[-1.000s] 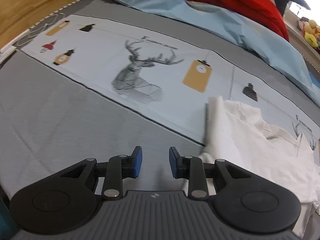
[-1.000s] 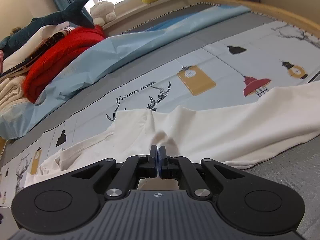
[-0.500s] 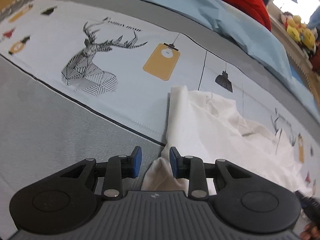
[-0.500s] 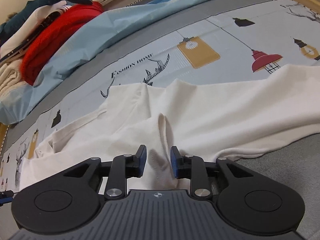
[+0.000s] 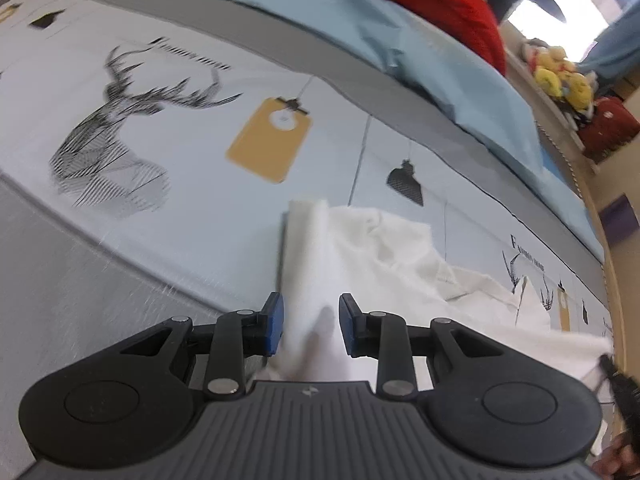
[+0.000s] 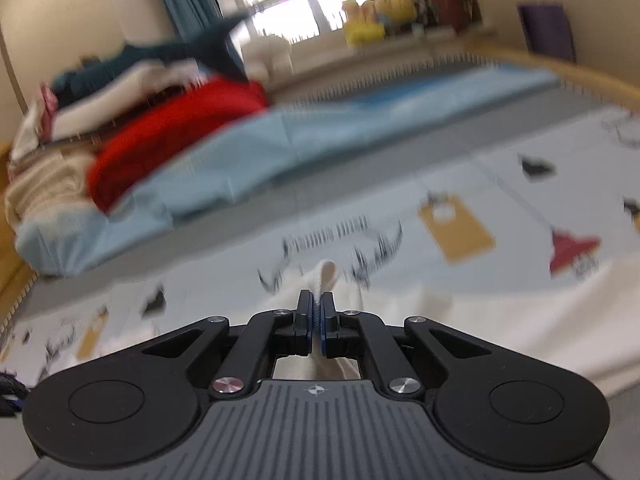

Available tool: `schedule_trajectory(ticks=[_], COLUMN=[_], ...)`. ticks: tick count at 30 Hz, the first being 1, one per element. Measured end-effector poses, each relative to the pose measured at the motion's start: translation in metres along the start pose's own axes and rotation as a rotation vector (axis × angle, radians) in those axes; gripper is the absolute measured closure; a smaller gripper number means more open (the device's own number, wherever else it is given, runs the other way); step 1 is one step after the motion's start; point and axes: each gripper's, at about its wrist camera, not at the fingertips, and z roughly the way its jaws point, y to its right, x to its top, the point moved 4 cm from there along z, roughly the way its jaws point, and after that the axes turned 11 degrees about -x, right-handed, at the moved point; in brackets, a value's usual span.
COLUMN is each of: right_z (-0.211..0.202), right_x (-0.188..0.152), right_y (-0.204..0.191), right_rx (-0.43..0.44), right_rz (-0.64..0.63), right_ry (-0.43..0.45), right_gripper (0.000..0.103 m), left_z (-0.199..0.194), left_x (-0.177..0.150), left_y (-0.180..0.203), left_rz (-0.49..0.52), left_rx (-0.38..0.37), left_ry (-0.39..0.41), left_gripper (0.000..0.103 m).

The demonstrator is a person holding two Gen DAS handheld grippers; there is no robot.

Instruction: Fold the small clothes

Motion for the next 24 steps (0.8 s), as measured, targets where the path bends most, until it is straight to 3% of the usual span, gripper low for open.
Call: schedule_trajectory(ticks=[6,8,10,13,17,20,24], right_z=[0.023,0.024,0.022,0.021,0.030,0.028,0.021], right_x=[-0.014,-0.016,-0.012,-0.011,-0.012,-0.010,-0.009], right_y=[0.017,0.016,0.014,0.009,0.012,0.016,0.008], right_rx=[-0.040,-0.037,-0.020,-0.012,-0.117,-0.130,-0.049], right_rz=[0.027,0.025,0.032,0.018,0.007,0.016,-0.004], right_ry=[-0.117,-0.126,-0.114,-0.096,-0.133,-0.124,-0.116], right_gripper=[0.100,0.100,0.100,0.100,0.099,0.099,0.099], left_z=[0.030,0.035,0.027,0.019,0.017,0.002,-0.001], left_x=[0.005,0.009,0.018,0.026,0.028,0.030,0.013], left_y=[-0.009,-0.009,-0.008,-0.016,-0.030,-0.022,0.002], left_rz=[0.003,0.034,0.078,0.046,0.022,0.044,0.173], left_rx=[-0.022,-0.042,-0.047,-0.054,0.055,0.007,-0.111], left_ry=[0.011,0.007,0.077,0.126,0.078,0.070,-0.070], left_gripper=[0.071,0.099,0.100,0.098,0.097,0.097,0.097])
